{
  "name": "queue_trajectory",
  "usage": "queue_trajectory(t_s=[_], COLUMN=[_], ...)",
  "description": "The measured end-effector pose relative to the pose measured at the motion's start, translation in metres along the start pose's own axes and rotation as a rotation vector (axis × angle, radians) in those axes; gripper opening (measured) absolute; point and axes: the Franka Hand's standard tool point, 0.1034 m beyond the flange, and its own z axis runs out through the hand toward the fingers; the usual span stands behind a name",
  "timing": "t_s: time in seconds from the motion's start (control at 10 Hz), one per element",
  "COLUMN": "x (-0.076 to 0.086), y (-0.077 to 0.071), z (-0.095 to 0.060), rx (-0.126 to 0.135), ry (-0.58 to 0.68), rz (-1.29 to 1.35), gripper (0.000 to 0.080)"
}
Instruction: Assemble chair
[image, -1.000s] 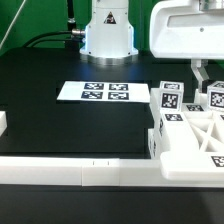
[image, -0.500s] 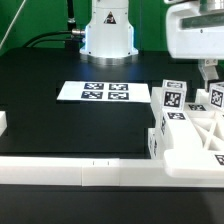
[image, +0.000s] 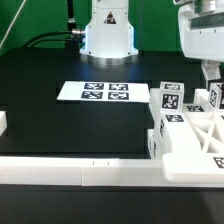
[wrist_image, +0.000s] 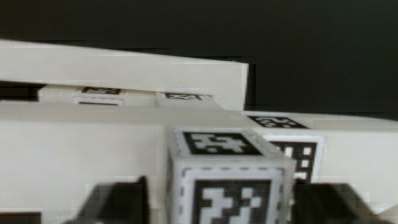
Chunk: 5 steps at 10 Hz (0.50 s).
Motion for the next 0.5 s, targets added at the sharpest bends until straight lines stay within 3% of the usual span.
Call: queue_trajectory(t_s=[0.1, 0.5], x=[-0.0012, 0.0016], y=[0.0005, 0.0014], z=[0.0, 0.0006], rx=[-0.009, -0.017], ry=[-0.002, -0.005], rz=[-0.078, -0.422], gripper=[0.0609, 0.0647])
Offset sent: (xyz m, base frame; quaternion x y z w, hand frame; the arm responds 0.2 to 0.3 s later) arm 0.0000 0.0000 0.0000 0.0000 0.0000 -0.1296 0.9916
